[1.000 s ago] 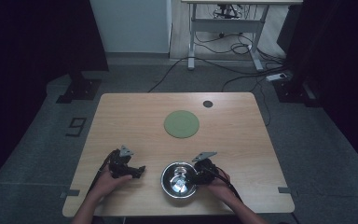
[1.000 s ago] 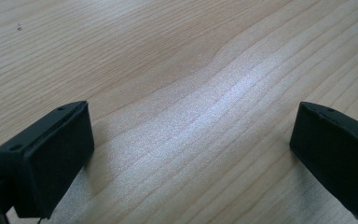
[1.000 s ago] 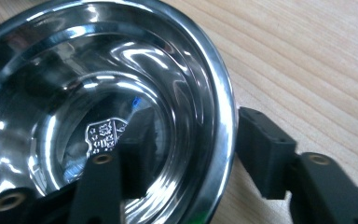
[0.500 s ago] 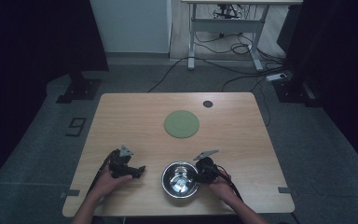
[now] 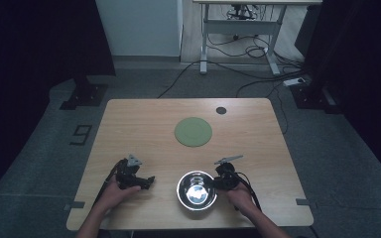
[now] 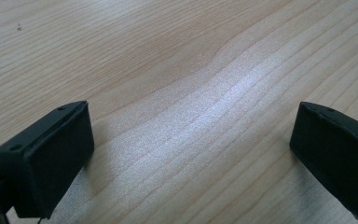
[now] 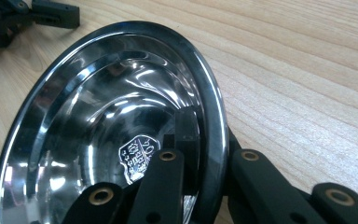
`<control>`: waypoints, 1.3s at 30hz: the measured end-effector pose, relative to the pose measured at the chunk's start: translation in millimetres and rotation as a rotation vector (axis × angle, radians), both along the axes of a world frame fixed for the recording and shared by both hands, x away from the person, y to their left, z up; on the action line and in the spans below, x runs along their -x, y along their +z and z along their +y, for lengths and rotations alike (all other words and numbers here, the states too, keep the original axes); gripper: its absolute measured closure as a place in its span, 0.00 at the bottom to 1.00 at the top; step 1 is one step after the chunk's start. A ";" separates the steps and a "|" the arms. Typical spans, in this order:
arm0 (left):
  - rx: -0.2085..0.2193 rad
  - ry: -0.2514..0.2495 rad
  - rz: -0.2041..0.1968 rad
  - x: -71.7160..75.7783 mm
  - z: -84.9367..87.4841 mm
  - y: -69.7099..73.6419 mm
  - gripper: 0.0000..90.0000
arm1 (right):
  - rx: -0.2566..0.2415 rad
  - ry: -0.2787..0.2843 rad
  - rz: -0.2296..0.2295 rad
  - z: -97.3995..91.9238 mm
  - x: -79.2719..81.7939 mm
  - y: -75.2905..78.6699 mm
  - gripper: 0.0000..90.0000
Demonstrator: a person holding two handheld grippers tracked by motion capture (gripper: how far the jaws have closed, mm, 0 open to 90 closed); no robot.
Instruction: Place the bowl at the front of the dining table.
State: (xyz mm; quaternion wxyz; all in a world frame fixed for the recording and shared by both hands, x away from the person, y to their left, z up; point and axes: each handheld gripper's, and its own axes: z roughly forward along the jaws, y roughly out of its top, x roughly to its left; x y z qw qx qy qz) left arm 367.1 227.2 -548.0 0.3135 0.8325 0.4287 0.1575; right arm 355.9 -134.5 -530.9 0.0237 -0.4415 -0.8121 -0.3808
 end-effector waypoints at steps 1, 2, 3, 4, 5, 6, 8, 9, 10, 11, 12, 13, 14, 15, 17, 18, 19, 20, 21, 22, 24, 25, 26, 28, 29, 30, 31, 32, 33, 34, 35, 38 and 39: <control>0.001 0.000 -0.001 0.0 0.0 -0.1 0.00 | 0.000 -0.006 0.000 -0.5 -0.2 0.0 0.95; 0.001 0.000 -0.001 0.0 0.0 -0.1 0.00 | 0.000 -0.006 0.000 -0.5 -0.2 0.0 0.95; 0.001 0.000 -0.001 0.0 0.0 -0.1 0.00 | -0.010 -0.007 0.007 -1.6 -0.6 0.2 0.95; 0.001 0.000 -0.001 0.0 0.0 -0.1 0.00 | -0.010 -0.007 0.007 -1.6 -0.6 0.2 0.95; 0.000 0.000 0.000 0.0 0.0 0.0 0.00 | -0.016 -0.010 0.009 -1.9 -0.6 0.5 0.95; 0.000 0.000 0.000 0.0 0.0 0.0 0.00 | -0.021 -0.011 0.011 -2.2 -0.7 1.0 0.95; 0.000 0.000 0.000 0.0 0.0 0.0 0.00 | -0.022 -0.011 0.014 -2.7 -0.8 1.2 0.95; 0.001 0.000 -0.001 0.0 0.0 -0.1 0.00 | -0.024 -0.012 0.017 -3.0 -0.9 1.3 0.95; 0.001 0.000 -0.001 0.0 0.0 -0.1 0.00 | -0.024 -0.012 0.017 -3.0 -0.9 1.3 0.95; 0.001 0.000 -0.001 0.0 0.0 -0.1 0.00 | -0.030 -0.019 0.017 -3.9 -1.2 1.7 0.95; 0.001 0.000 -0.001 0.0 0.0 -0.1 0.00 | -0.030 -0.019 0.017 -3.9 -1.2 1.7 0.95; 0.000 0.000 0.000 0.0 0.0 0.0 0.00 | -0.043 -0.025 0.018 -5.6 -1.7 2.7 0.95; 0.000 0.000 0.000 0.0 0.0 0.0 0.00 | -0.043 -0.025 0.018 -5.6 -1.7 2.7 0.95; -0.001 0.000 0.000 0.0 0.0 0.1 0.00 | -0.049 -0.030 0.019 -6.7 -2.1 3.3 0.95; 0.000 0.000 0.000 0.0 0.0 0.0 0.00 | -0.065 -0.041 0.021 -8.9 -2.8 4.5 0.95; 0.000 0.000 0.000 0.0 0.0 0.0 0.00 | -0.069 -0.045 0.020 -9.9 -3.1 5.0 0.95; 0.000 0.000 0.000 0.0 0.0 0.0 0.00 | -0.076 -0.053 0.017 -11.3 -3.5 5.8 0.95; 0.000 0.000 0.000 0.0 0.0 0.0 0.00 | -0.079 -0.063 0.013 -13.6 -3.9 7.7 0.95; 0.001 0.000 -0.001 0.0 0.0 -0.1 0.00 | -0.076 -0.065 0.001 -14.4 -4.0 8.9 0.95; 0.001 0.001 -0.001 0.0 0.0 -0.1 0.00 | -0.076 -0.065 0.001 -14.4 -4.0 8.9 0.95; 0.000 0.000 0.000 0.0 0.0 0.1 0.00 | -0.077 -0.075 -0.020 -16.6 -3.9 13.1 0.95; 0.000 0.000 0.000 0.0 0.0 0.1 0.00 | -0.077 -0.075 -0.020 -16.6 -3.9 13.1 0.95; 0.000 0.000 0.000 -0.1 0.0 0.0 0.00 | -0.073 -0.079 -0.036 -17.5 -3.8 15.3 0.94; 0.000 -0.002 0.000 -0.2 -0.1 0.0 0.00 | -0.073 -0.080 -0.043 -17.9 -3.8 16.1 0.94; 0.001 -0.002 -0.001 -0.2 -0.2 -0.1 0.00 | -0.076 -0.082 -0.046 -18.3 -3.8 16.7 0.94; 0.001 -0.002 -0.001 -0.2 -0.2 -0.1 0.00 | -0.076 -0.082 -0.050 -18.7 -3.9 17.2 0.94; 0.001 -0.002 -0.001 -0.2 -0.2 -0.1 0.00 | -0.076 -0.082 -0.050 -18.7 -3.9 17.2 0.94; 0.001 -0.002 -0.001 -0.2 -0.2 -0.1 0.00 | -0.074 -0.083 -0.052 -18.8 -3.8 17.4 0.94; 0.001 -0.001 -0.001 -0.2 -0.2 -0.1 0.00 | -0.073 -0.085 -0.054 -19.2 -3.9 17.9 0.94; 0.001 -0.002 -0.001 -0.2 -0.2 -0.1 0.00 | -0.074 -0.085 -0.054 -19.5 -3.9 18.1 0.94; 0.001 -0.002 -0.001 -0.2 -0.2 -0.1 0.00 | -0.074 -0.085 -0.054 -19.5 -3.9 18.1 0.94; 0.001 -0.002 -0.001 -0.2 -0.2 -0.1 0.00 | -0.078 -0.089 -0.056 -20.4 -3.9 18.9 0.94; 0.001 -0.002 -0.001 -0.2 -0.2 -0.1 0.00 | -0.078 -0.090 -0.057 -20.5 -4.0 18.9 0.94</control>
